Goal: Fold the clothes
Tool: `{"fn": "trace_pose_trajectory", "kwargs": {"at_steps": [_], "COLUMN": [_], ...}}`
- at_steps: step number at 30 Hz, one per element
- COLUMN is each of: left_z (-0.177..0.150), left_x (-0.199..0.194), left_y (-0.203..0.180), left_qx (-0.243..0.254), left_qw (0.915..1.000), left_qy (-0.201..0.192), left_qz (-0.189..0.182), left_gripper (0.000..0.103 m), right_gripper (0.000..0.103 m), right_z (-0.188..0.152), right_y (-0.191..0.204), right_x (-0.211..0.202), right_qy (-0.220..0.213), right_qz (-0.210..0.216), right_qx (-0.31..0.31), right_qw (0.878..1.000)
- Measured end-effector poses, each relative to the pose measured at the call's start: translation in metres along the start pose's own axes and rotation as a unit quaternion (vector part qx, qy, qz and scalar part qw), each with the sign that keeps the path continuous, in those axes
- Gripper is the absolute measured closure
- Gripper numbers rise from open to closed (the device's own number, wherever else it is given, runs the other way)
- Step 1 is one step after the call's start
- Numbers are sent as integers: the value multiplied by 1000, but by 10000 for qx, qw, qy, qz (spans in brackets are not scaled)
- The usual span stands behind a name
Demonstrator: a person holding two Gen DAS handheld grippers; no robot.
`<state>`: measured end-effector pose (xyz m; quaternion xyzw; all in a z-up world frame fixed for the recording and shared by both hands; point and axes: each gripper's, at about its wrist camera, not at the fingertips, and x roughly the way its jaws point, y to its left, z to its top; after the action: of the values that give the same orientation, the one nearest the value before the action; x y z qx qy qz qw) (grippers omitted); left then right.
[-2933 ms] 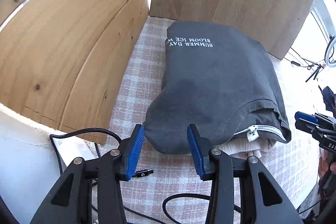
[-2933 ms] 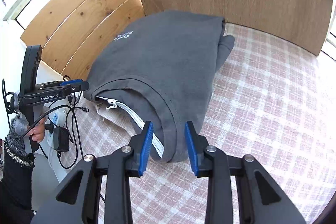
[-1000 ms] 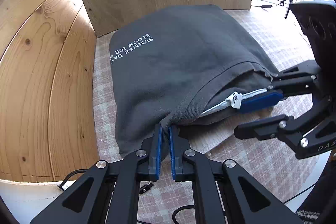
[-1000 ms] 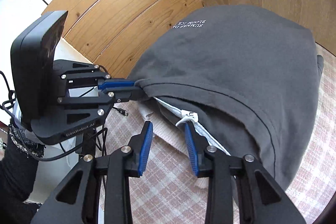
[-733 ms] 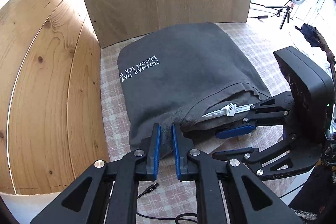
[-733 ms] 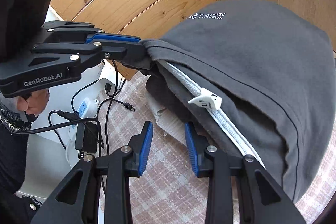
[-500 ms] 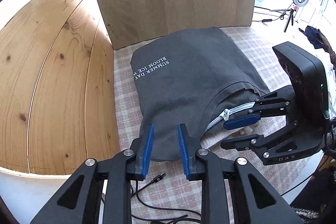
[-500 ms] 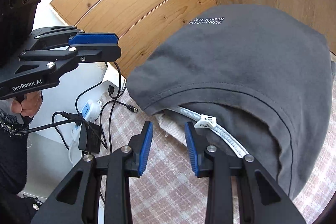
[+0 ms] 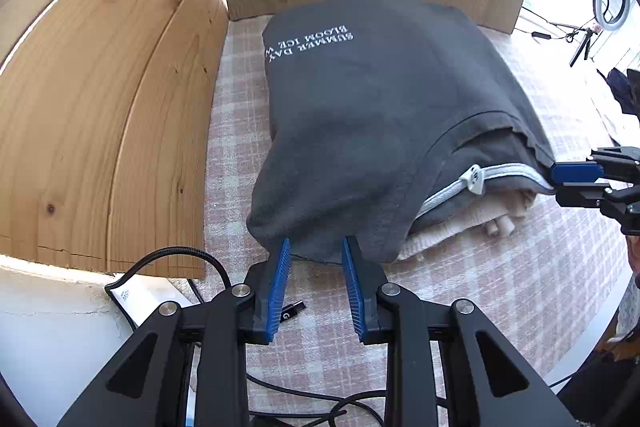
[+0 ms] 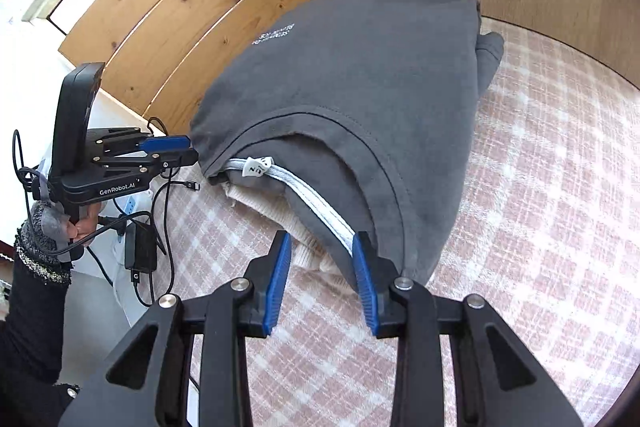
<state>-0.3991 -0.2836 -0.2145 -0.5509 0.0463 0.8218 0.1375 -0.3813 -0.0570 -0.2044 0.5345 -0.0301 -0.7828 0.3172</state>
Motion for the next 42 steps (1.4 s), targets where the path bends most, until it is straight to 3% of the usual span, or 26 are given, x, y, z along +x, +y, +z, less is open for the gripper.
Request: {"fn": "trace_pose_trajectory", "kwargs": {"at_steps": [1, 3, 4, 5, 10, 17, 30, 34, 42], "left_z": [-1, -4, -6, -8, -19, -54, -136, -162, -195], "left_x": [-15, -40, -51, -61, -84, -103, -127, -140, -168], "left_y": [-3, -11, -17, -22, -58, -105, -196, -220, -256], "left_qx": [-106, -296, -380, -464, -476, -473, -1194, -1480, -1594], "left_qw": [9996, 9975, 9962, 9946, 9919, 9928, 9884, 9832, 9789], "left_qy": [-191, -531, -678, -825, -1042, -1055, -934, -1065, -1259], "left_qz": [-157, -356, -394, -431, -557, -310, -62, 4, 241], "left_gripper": [74, 59, 50, 46, 28, 27, 27, 27, 27], "right_gripper": [70, 50, 44, 36, 35, 35, 35, 35, 35], "right_z": [-3, -9, -12, -15, -35, -74, -171, -197, -238], "right_y": [3, 7, 8, 8, -2, -8, 10, 8, 7], "right_x": [-14, -42, -54, -64, -90, -117, -204, -228, -255], "right_qy": [-112, -353, -498, -619, -740, -630, -1050, -1153, -1255], "right_qz": [-98, -355, -568, -791, -1699, -1789, -2093, -2034, -1947], "right_qx": [-28, -52, -16, 55, 532, 809, -49, -150, -349], "right_qw": [9999, 9987, 9971, 9949, 9812, 9785, 9722, 9722, 9722]}}
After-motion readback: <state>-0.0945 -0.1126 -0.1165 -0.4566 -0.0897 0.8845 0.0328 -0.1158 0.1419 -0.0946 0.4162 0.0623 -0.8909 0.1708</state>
